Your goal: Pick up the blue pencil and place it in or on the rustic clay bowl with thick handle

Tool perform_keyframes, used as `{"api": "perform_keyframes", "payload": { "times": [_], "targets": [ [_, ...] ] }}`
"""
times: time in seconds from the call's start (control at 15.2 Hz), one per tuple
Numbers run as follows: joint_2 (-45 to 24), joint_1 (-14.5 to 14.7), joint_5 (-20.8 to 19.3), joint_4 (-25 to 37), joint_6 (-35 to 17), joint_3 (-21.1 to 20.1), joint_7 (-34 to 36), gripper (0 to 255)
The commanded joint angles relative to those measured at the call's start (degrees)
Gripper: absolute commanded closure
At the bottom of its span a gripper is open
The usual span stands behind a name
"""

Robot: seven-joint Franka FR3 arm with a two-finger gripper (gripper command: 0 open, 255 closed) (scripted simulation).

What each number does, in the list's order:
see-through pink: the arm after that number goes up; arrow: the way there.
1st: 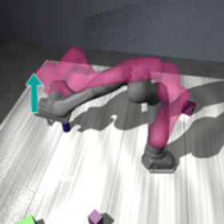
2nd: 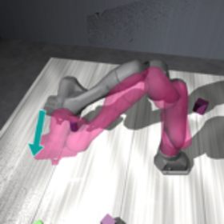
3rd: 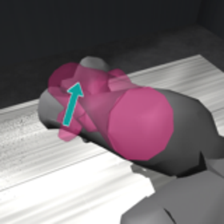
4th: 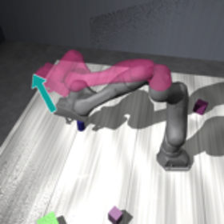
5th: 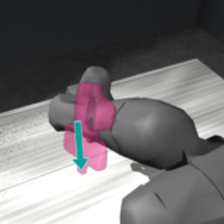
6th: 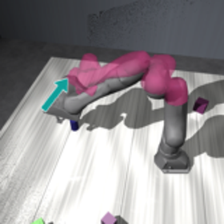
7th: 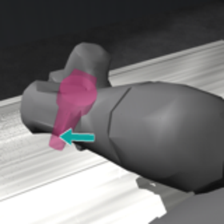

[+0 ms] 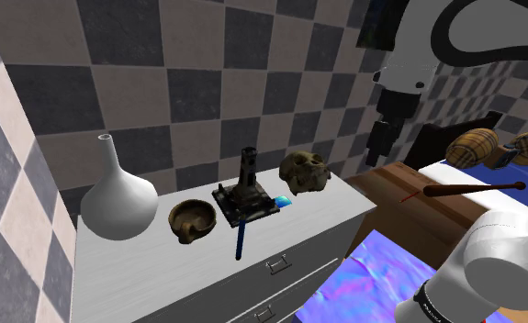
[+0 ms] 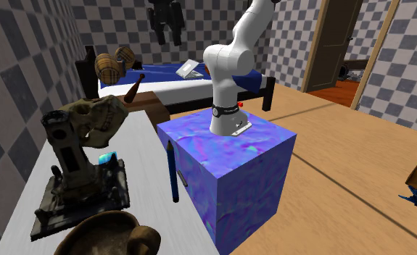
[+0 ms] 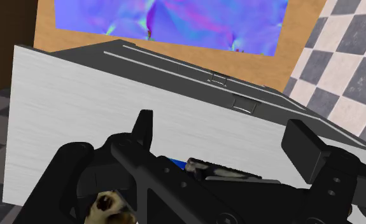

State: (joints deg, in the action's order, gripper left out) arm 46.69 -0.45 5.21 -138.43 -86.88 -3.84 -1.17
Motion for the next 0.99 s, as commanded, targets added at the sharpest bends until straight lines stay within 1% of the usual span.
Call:
{"api": "perform_keyframes", "payload": {
  "times": [0.0, 0.46, 0.92],
  "targets": [
    [0.0, 0.0, 0.0, 0.0, 0.0, 0.0, 0.0, 0],
    [-3.1, 4.3, 4.7, -5.9, -16.6, -5.6, 0.2, 0],
    [-10.2, 8.1, 8.1, -8.3, -33.9, -11.9, 0.4, 0]
  ]
}}
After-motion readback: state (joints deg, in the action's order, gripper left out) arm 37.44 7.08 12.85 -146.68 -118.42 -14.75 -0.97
